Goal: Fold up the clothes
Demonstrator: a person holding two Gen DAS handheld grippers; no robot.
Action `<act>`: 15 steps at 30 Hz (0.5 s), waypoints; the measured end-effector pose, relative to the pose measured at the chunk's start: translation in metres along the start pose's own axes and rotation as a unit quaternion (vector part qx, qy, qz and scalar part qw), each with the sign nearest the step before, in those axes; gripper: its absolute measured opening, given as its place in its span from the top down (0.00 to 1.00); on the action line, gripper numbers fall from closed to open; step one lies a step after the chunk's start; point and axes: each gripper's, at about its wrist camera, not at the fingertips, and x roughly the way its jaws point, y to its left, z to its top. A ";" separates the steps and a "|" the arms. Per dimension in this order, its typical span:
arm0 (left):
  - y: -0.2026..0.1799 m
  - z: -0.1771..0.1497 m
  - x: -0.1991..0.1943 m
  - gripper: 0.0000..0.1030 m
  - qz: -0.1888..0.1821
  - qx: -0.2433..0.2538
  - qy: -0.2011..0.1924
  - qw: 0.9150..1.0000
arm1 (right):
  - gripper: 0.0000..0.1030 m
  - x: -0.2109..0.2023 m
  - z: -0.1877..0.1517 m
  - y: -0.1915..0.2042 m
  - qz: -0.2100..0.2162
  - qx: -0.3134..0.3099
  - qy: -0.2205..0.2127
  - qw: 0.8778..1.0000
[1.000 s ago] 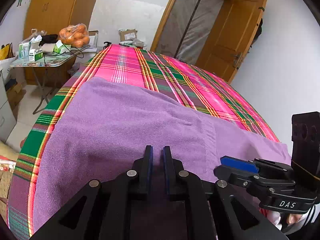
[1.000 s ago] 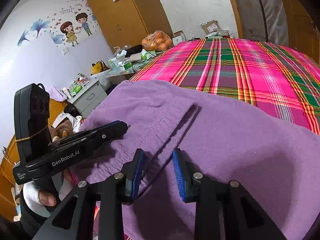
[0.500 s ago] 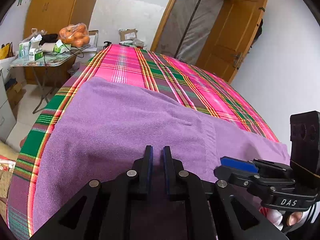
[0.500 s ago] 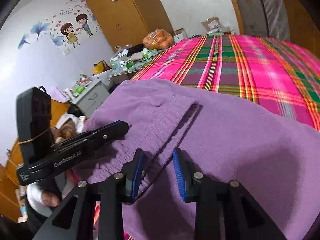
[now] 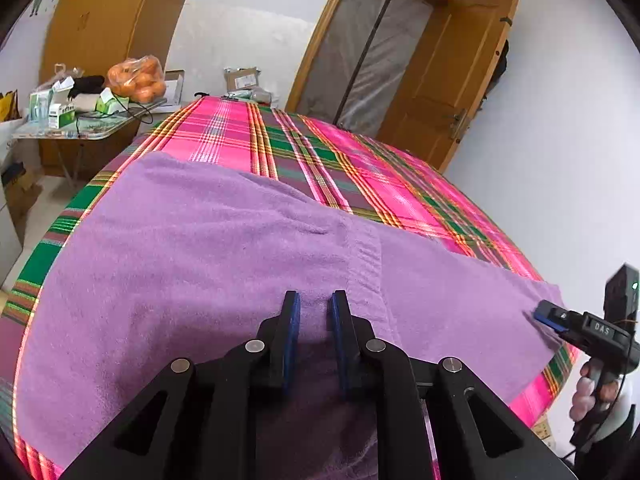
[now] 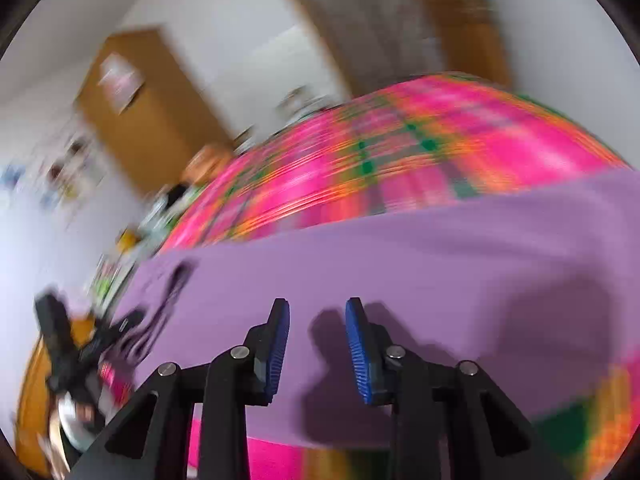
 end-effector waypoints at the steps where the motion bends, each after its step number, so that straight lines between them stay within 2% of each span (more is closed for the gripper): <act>1: 0.003 0.000 0.000 0.84 -0.007 -0.007 0.001 1.000 | 0.69 -0.012 0.002 -0.015 -0.016 0.016 -0.016 1.000; 3: 0.009 0.000 0.000 0.84 -0.019 -0.022 0.002 1.000 | 0.68 -0.037 0.007 -0.043 -0.052 0.047 -0.051 0.996; 6: 0.006 -0.001 0.000 0.84 -0.012 -0.015 -0.002 1.000 | 0.61 -0.072 0.011 -0.083 -0.115 0.091 -0.098 0.984; 8: 0.005 -0.001 0.000 0.84 -0.008 -0.012 -0.003 1.000 | 0.58 -0.087 0.012 -0.104 -0.148 0.115 -0.112 0.976; 12: 0.006 -0.001 0.001 0.84 -0.006 -0.013 -0.002 1.000 | 0.56 -0.089 0.011 -0.123 -0.189 0.138 -0.105 0.966; 15: 0.007 0.000 0.001 0.84 -0.005 -0.011 -0.002 1.000 | 0.52 -0.076 0.019 -0.123 -0.188 0.119 -0.101 0.970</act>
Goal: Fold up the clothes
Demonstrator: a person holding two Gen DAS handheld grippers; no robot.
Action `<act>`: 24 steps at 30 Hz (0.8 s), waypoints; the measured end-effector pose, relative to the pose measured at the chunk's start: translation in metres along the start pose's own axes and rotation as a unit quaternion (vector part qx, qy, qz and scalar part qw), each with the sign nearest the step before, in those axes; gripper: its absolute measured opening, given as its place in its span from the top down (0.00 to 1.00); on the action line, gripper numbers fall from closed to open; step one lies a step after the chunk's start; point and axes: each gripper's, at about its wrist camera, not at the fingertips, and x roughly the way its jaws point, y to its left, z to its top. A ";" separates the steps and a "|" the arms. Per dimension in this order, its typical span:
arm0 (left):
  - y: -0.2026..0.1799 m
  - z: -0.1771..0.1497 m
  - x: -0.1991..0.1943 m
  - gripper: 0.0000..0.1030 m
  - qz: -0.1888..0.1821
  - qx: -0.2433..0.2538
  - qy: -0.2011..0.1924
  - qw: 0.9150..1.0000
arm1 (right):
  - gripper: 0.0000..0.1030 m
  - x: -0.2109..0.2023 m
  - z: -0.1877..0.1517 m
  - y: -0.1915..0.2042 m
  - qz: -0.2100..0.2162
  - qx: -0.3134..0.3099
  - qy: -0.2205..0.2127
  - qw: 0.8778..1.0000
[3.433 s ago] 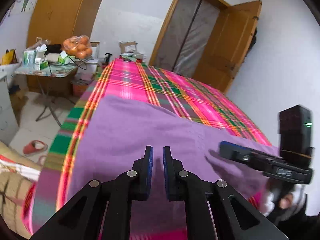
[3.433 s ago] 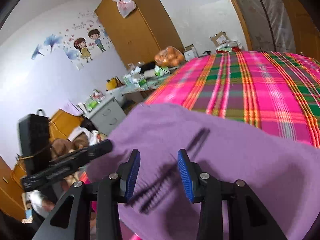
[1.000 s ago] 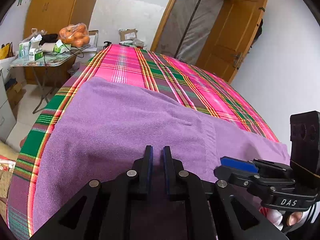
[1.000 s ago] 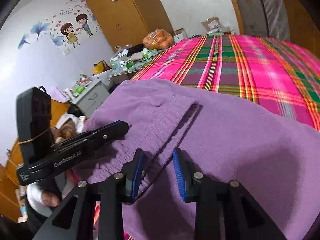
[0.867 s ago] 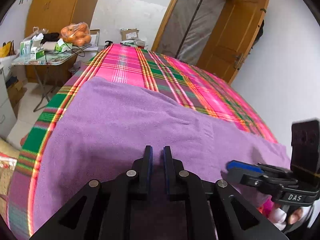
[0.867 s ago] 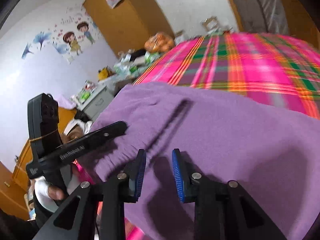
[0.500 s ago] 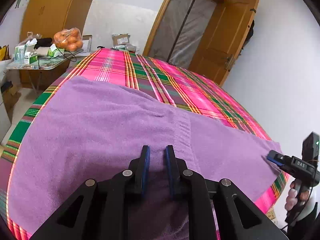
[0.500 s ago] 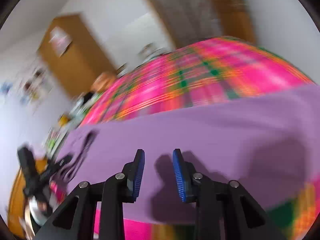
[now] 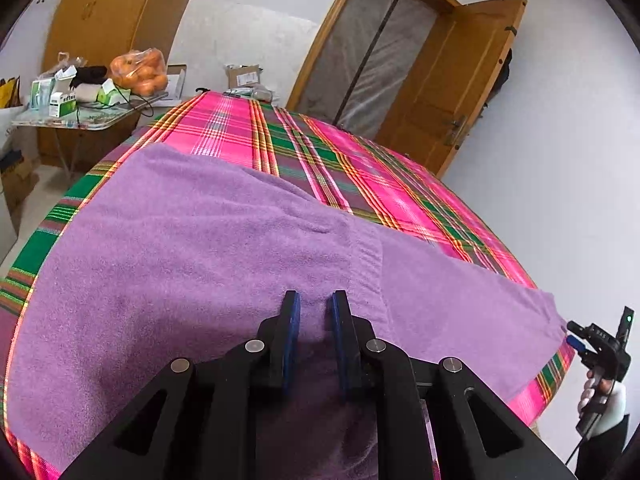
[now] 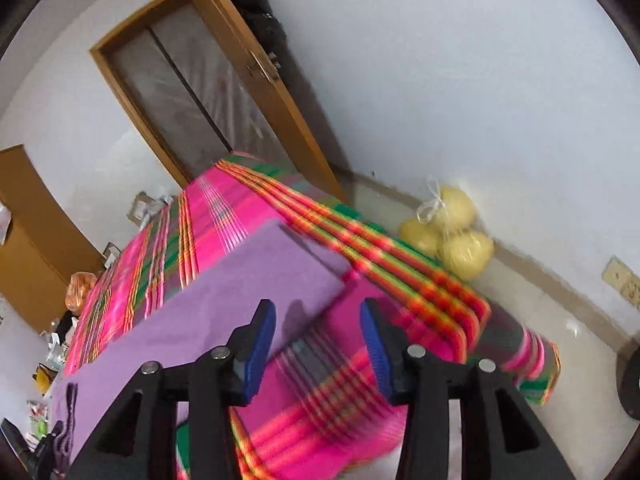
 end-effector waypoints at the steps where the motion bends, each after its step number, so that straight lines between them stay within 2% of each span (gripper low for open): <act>1: 0.000 0.000 0.000 0.84 0.000 0.000 0.000 1.000 | 0.49 0.005 0.003 0.004 0.000 -0.013 0.002 1.000; 4: 0.000 0.000 0.000 0.84 0.000 -0.001 0.000 1.000 | 0.45 0.017 0.010 0.008 0.004 -0.029 0.001 1.000; 8: -0.001 0.000 0.000 0.84 -0.001 -0.001 0.000 1.000 | 0.47 0.019 0.009 0.005 0.017 -0.026 -0.001 1.000; 9: -0.001 0.000 0.000 0.84 -0.001 -0.001 0.000 1.000 | 0.56 0.019 0.008 0.002 0.021 -0.021 -0.003 1.000; 10: -0.001 0.001 0.000 0.84 -0.001 -0.001 0.000 1.000 | 0.72 0.019 0.008 0.000 0.025 -0.015 -0.003 1.000; 12: -0.001 0.001 0.000 0.84 -0.002 -0.002 0.001 1.000 | 0.87 0.023 0.007 -0.007 0.037 0.001 0.001 0.999; 16: -0.002 0.002 0.001 0.84 0.000 -0.002 0.003 1.000 | 0.88 0.018 0.009 -0.008 0.068 0.017 -0.007 0.997; 24: 0.000 0.006 0.002 0.83 -0.002 -0.006 0.011 1.000 | 0.89 -0.034 0.033 0.060 0.161 -0.038 -0.051 0.985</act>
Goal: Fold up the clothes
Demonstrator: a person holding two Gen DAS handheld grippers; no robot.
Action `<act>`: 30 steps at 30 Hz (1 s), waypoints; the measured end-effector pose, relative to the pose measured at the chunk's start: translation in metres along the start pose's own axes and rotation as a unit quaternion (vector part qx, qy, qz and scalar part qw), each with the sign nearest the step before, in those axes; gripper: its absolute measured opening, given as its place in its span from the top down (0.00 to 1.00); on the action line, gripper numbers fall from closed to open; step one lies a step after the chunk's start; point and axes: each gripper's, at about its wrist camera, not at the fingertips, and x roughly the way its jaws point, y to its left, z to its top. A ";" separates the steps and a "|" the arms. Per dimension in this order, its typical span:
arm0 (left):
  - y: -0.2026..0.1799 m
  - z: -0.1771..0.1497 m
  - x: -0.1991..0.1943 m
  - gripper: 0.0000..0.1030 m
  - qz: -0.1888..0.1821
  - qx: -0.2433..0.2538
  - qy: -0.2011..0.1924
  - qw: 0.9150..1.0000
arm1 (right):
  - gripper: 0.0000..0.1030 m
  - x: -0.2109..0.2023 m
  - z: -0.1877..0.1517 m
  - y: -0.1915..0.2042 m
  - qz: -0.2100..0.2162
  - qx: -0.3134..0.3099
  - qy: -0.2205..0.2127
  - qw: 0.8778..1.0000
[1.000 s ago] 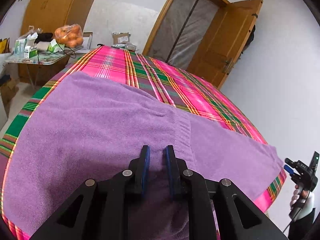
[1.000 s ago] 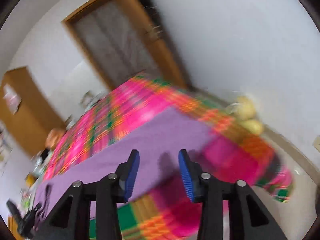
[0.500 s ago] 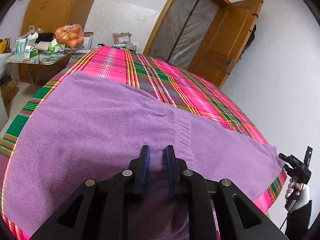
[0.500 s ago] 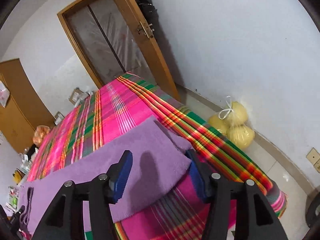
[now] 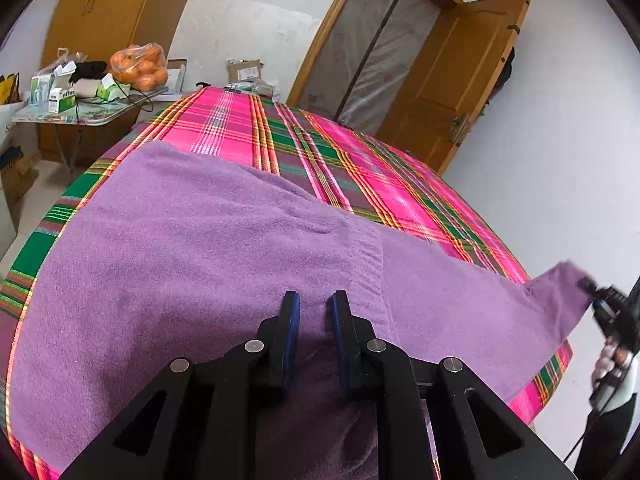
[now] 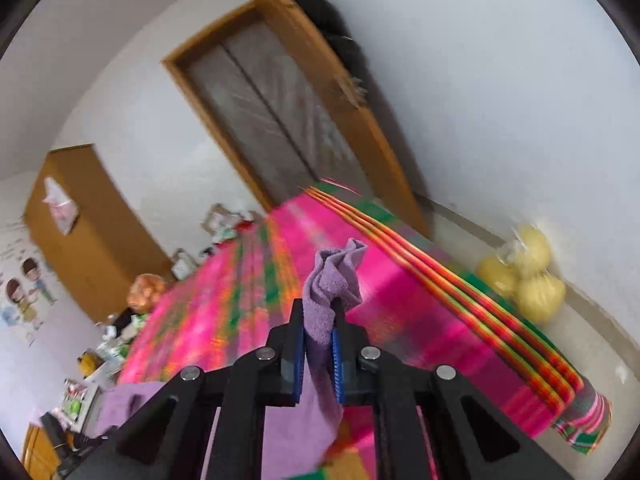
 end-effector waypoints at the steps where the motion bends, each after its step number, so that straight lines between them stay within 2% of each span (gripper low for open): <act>1: 0.001 0.000 0.000 0.83 -0.001 -0.001 -0.001 1.000 | 0.89 -0.003 0.004 0.013 0.014 -0.008 -0.003 1.000; 10: 0.008 -0.005 -0.015 0.80 -0.024 -0.017 -0.016 0.999 | 0.89 0.002 0.005 0.126 0.097 -0.072 0.019 0.992; 19: 0.010 -0.010 -0.029 0.80 -0.054 -0.015 -0.035 0.998 | 0.89 0.034 -0.034 0.217 0.160 -0.119 0.085 0.976; 24: 0.016 -0.010 -0.035 0.80 -0.064 -0.020 -0.044 0.997 | 0.89 0.061 -0.069 0.254 0.182 -0.143 0.127 0.964; 30: 0.024 -0.010 -0.045 0.80 -0.056 -0.028 -0.055 0.997 | 0.89 0.118 -0.143 0.263 0.158 -0.157 0.234 0.946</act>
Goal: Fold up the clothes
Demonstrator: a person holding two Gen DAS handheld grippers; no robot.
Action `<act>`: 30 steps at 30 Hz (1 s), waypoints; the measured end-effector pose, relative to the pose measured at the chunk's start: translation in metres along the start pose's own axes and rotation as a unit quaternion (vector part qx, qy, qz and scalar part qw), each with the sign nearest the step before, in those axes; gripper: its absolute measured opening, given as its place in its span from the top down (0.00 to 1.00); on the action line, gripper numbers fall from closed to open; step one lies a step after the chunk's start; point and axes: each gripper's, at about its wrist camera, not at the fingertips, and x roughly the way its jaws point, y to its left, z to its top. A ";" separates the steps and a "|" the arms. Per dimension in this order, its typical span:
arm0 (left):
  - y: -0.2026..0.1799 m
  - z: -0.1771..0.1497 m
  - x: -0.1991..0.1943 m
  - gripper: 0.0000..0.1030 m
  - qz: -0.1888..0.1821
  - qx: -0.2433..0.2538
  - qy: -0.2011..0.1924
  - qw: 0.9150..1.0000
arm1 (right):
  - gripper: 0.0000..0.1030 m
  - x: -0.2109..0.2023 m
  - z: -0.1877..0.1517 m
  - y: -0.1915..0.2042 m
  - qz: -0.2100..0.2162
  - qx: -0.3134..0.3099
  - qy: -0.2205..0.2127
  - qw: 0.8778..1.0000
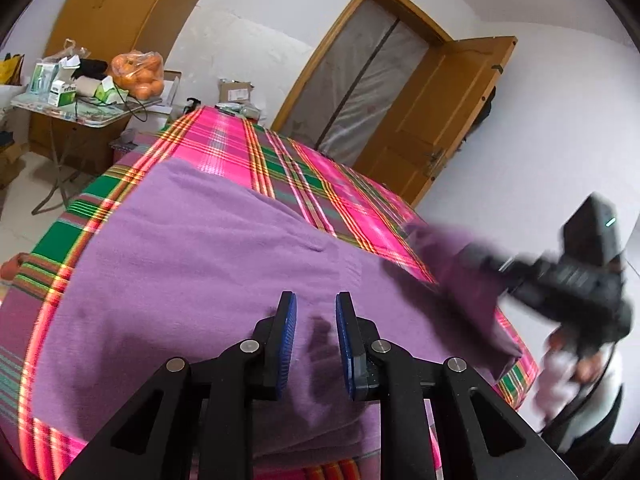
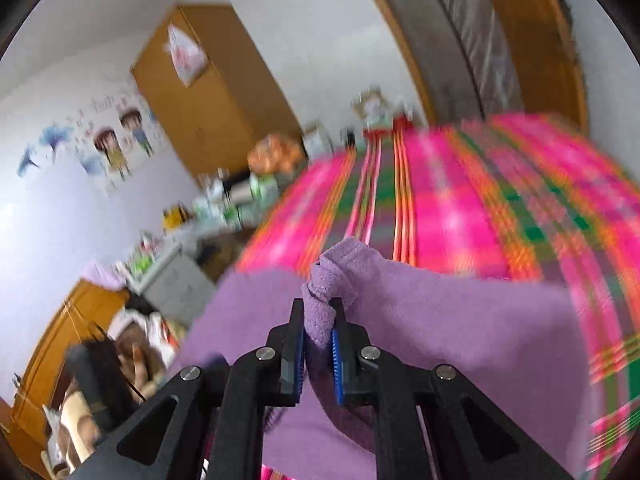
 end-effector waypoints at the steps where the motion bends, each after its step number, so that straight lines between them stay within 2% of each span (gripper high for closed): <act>1: 0.000 0.001 -0.001 0.80 0.000 0.000 -0.001 1.000 | 0.89 0.007 -0.006 -0.001 -0.001 -0.002 0.014 1.000; 5: -0.006 0.001 -0.003 0.80 -0.002 0.008 -0.003 1.000 | 0.81 0.034 -0.029 -0.005 -0.004 -0.010 0.068 0.998; 6: -0.009 0.001 -0.003 0.80 -0.006 0.012 -0.003 1.000 | 0.79 0.033 -0.032 -0.004 0.007 -0.014 0.074 0.997; 7: -0.011 0.001 -0.003 0.80 -0.009 0.016 -0.003 1.000 | 0.72 0.031 -0.036 -0.002 0.020 -0.019 0.079 0.996; 9: -0.020 0.001 -0.003 0.79 -0.017 0.028 -0.001 0.999 | 0.64 0.013 -0.044 -0.003 0.045 -0.032 0.079 0.995; 11: -0.029 0.001 -0.003 0.79 -0.023 0.038 0.002 0.999 | 0.64 -0.005 -0.051 -0.005 0.065 -0.040 0.069 0.995; 15: -0.050 0.003 0.005 0.78 -0.035 0.062 0.013 0.997 | 0.65 -0.056 -0.060 -0.040 0.029 -0.020 -0.004 0.999; 19: -0.080 0.012 0.024 0.78 -0.051 0.088 0.028 0.994 | 0.68 -0.085 -0.066 -0.087 -0.023 0.039 -0.041 0.998; 22: -0.100 0.021 0.051 0.78 -0.048 0.104 0.047 0.992 | 0.68 -0.094 -0.068 -0.105 -0.037 0.059 -0.054 0.996; 24: -0.108 0.025 0.076 0.78 -0.052 0.108 0.073 0.990 | 0.68 -0.091 -0.068 -0.109 -0.031 0.065 -0.052 0.996; 26: -0.110 0.026 0.102 0.78 -0.055 0.082 0.114 0.989 | 0.68 -0.088 -0.070 -0.116 -0.027 0.073 -0.049 0.996; 29: -0.105 0.012 0.114 0.78 -0.032 0.072 0.148 0.986 | 0.77 -0.086 -0.075 -0.126 -0.022 0.084 -0.046 0.995; 30: -0.102 0.005 0.113 0.78 -0.024 0.073 0.154 0.985 | 0.84 -0.087 -0.077 -0.130 -0.021 0.086 -0.047 0.995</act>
